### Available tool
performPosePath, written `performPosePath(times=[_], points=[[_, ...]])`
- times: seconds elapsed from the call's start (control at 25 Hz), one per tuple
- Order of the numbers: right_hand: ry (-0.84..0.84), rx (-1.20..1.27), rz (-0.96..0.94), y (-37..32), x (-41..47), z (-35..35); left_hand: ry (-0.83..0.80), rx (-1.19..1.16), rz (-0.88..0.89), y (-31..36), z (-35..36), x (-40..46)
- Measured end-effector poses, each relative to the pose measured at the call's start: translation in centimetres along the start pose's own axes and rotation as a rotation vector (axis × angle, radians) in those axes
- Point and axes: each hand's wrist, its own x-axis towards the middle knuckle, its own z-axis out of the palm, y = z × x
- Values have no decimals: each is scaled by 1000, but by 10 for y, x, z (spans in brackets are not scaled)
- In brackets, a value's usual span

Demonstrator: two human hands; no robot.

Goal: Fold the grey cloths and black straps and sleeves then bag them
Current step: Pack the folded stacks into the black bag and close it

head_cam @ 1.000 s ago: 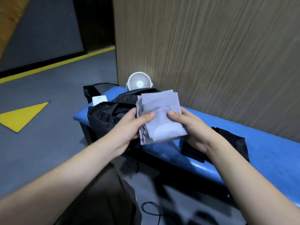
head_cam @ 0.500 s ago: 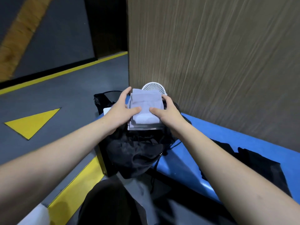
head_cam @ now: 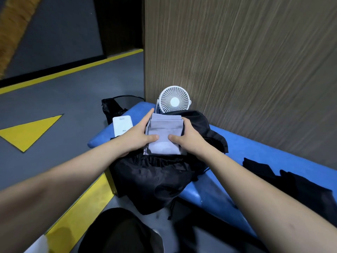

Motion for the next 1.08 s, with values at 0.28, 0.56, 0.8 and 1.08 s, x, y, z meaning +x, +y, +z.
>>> performPosePath(times=[0.28,0.56,0.8,1.08], points=[[-204,7,93,11,-3,-16,-142,39,47,-9,3,-16],[-112,538,149,5,6,-21,-260,41,12,-14,2,-8],[-82,605,-29,-8,25,-13,-390,250,-47,-14,2,6],[48,263,-98,-10,22,-14,-178,372,31,-13,16,18]])
